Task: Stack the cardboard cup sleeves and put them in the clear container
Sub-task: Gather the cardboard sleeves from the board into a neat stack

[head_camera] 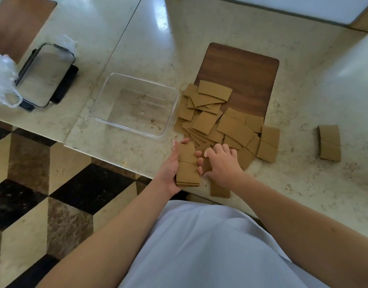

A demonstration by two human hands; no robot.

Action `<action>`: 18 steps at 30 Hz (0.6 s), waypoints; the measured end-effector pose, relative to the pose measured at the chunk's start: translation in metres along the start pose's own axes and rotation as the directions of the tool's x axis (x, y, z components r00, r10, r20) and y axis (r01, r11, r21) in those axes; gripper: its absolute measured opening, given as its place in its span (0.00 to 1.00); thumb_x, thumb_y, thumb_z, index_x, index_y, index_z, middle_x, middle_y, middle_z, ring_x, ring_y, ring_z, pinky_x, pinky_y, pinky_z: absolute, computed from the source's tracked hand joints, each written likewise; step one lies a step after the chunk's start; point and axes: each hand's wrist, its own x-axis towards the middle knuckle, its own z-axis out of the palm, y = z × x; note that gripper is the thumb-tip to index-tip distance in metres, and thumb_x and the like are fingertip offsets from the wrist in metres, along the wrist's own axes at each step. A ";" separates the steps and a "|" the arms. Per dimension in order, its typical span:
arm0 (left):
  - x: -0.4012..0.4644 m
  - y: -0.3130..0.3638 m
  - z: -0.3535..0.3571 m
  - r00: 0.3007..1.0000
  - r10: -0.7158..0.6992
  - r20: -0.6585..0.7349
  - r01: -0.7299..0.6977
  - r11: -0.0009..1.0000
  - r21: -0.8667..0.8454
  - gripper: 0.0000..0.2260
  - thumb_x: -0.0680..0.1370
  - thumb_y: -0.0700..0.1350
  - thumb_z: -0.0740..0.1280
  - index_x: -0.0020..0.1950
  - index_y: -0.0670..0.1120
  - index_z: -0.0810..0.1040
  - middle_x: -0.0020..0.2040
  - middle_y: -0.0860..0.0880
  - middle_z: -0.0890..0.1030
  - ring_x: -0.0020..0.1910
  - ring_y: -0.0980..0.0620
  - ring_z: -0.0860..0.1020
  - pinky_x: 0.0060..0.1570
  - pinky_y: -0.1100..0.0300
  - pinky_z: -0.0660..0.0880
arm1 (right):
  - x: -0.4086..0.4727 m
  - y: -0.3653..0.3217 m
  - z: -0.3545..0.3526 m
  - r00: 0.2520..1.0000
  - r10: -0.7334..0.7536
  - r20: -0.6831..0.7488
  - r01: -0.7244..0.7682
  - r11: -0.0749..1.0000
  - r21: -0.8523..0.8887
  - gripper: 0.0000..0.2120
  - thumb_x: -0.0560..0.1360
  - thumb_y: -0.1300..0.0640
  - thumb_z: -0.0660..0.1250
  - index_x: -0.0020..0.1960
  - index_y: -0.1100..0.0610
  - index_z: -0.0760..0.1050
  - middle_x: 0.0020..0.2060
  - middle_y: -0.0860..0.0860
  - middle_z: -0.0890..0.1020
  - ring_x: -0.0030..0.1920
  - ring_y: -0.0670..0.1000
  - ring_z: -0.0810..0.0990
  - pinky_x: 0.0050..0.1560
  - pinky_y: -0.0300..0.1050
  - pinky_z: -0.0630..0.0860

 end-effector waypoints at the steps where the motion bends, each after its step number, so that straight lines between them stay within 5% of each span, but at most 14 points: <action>1: 0.000 0.001 -0.002 1.000 0.004 0.002 -0.004 1.000 0.004 0.17 0.81 0.62 0.64 0.64 0.54 0.76 0.51 0.41 0.81 0.45 0.45 0.81 0.44 0.51 0.81 | -0.001 0.001 0.000 1.000 -0.001 -0.012 0.001 1.000 -0.019 0.25 0.71 0.42 0.74 0.65 0.46 0.72 0.56 0.50 0.70 0.60 0.55 0.66 0.61 0.55 0.63; 3: 0.001 0.002 -0.003 1.000 0.011 0.001 -0.011 1.000 0.011 0.15 0.80 0.59 0.67 0.63 0.53 0.77 0.51 0.41 0.81 0.45 0.44 0.81 0.44 0.51 0.81 | -0.005 0.006 -0.002 0.999 0.019 -0.036 -0.018 1.000 0.009 0.18 0.75 0.42 0.71 0.61 0.46 0.74 0.53 0.48 0.69 0.58 0.54 0.67 0.59 0.54 0.64; 5: 0.002 0.003 -0.003 0.999 0.028 -0.014 -0.028 1.000 0.009 0.16 0.81 0.61 0.65 0.62 0.53 0.77 0.50 0.41 0.81 0.43 0.45 0.81 0.42 0.52 0.80 | -0.010 0.010 -0.010 0.995 0.096 -0.003 -0.093 0.969 0.231 0.10 0.80 0.45 0.67 0.55 0.50 0.75 0.49 0.45 0.74 0.55 0.52 0.74 0.54 0.50 0.71; 8: 0.008 0.004 0.003 0.997 0.026 -0.066 -0.025 1.000 0.017 0.22 0.80 0.68 0.61 0.61 0.54 0.79 0.49 0.41 0.81 0.42 0.45 0.81 0.40 0.52 0.79 | -0.024 0.016 -0.030 0.950 0.310 0.026 -0.265 0.760 0.594 0.10 0.84 0.47 0.62 0.49 0.53 0.74 0.40 0.47 0.79 0.42 0.51 0.80 0.40 0.47 0.78; 11: 0.014 0.003 0.011 0.997 0.025 -0.070 -0.021 0.998 0.055 0.24 0.78 0.70 0.60 0.61 0.54 0.78 0.47 0.41 0.81 0.41 0.45 0.80 0.39 0.52 0.79 | -0.042 0.015 -0.049 0.901 0.434 0.021 -0.276 0.534 0.799 0.11 0.84 0.49 0.62 0.54 0.56 0.75 0.44 0.53 0.80 0.43 0.56 0.80 0.47 0.56 0.80; 14: 0.019 -0.004 0.024 0.999 0.015 -0.045 -0.009 0.992 0.128 0.24 0.77 0.69 0.62 0.63 0.53 0.75 0.47 0.41 0.80 0.40 0.45 0.80 0.37 0.52 0.80 | -0.055 0.005 -0.062 0.908 0.411 0.088 -0.252 0.366 0.896 0.06 0.85 0.50 0.61 0.54 0.51 0.75 0.46 0.52 0.82 0.47 0.56 0.82 0.45 0.52 0.80; 16: 0.020 -0.009 0.033 1.000 0.007 -0.027 -0.002 0.980 0.197 0.26 0.76 0.68 0.63 0.65 0.53 0.74 0.48 0.40 0.79 0.40 0.45 0.80 0.39 0.51 0.79 | -0.058 -0.005 -0.067 0.915 0.395 0.076 -0.229 0.356 0.906 0.04 0.85 0.53 0.61 0.53 0.50 0.73 0.44 0.49 0.82 0.43 0.47 0.84 0.40 0.44 0.81; 18: 0.023 -0.014 0.038 1.000 0.021 -0.022 -0.014 0.962 0.274 0.27 0.76 0.68 0.61 0.67 0.52 0.74 0.52 0.38 0.81 0.42 0.43 0.82 0.39 0.49 0.81 | -0.059 -0.014 -0.069 0.921 0.390 -0.016 -0.179 0.459 0.870 0.04 0.84 0.55 0.62 0.51 0.49 0.72 0.42 0.47 0.81 0.37 0.40 0.82 0.31 0.33 0.76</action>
